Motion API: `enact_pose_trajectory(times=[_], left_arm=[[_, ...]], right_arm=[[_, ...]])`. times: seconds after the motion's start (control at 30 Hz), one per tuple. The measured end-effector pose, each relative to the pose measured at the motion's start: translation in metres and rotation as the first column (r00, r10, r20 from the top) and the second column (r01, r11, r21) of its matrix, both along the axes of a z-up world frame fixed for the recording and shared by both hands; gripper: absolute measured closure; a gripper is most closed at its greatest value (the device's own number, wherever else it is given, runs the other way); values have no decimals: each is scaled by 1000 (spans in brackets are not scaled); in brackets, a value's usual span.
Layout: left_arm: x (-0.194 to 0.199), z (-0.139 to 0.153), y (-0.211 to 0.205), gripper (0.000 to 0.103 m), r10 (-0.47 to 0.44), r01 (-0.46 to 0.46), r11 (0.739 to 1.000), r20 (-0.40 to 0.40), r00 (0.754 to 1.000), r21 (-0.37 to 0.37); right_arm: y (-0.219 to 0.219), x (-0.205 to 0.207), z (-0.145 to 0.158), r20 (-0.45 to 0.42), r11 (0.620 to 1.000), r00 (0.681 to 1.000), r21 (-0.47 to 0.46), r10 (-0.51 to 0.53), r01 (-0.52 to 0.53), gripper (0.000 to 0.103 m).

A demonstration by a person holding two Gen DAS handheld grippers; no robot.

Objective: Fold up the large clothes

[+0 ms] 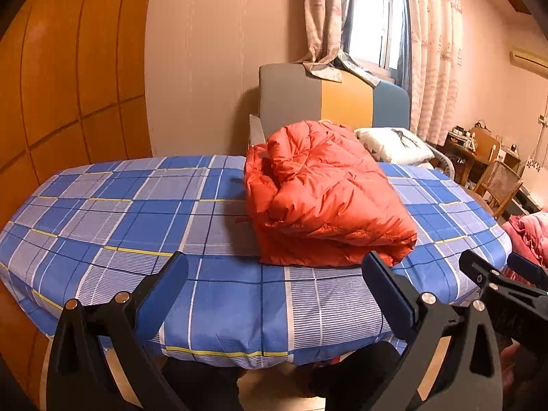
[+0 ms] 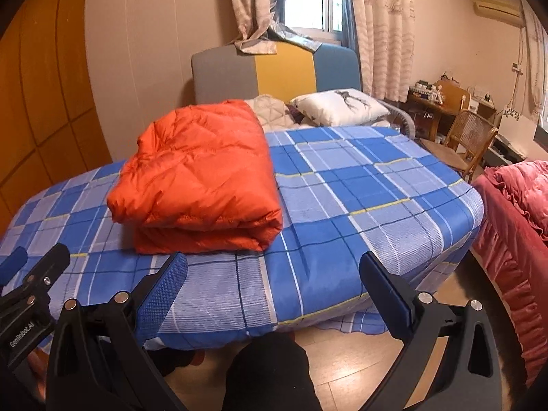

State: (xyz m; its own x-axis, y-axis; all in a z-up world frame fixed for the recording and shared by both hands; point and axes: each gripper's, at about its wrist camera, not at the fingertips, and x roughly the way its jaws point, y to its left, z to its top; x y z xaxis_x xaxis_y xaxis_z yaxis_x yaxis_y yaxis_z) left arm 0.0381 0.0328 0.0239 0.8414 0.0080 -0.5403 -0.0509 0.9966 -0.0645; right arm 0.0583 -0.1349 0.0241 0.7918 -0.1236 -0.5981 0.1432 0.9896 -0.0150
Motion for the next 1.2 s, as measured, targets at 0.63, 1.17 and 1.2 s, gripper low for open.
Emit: enact_pose_trajectory(times=[0.63,1.17,1.2], left_arm=[[-9,-1,-37,2,-101,101,992,7,995,77],[1,-8,-41,2,-102,104,991,-26,994,87],[1,-8,-41,2,-100,102,991,-29,995,87]], right_arm=[[-14,-11,5,3,999,1000,-22,-23,23,3],[-18,-4,-4,-20,998,999,-55,28,-29,3],[-19,-3,-4,-22,998,999,-49,27,-28,3]])
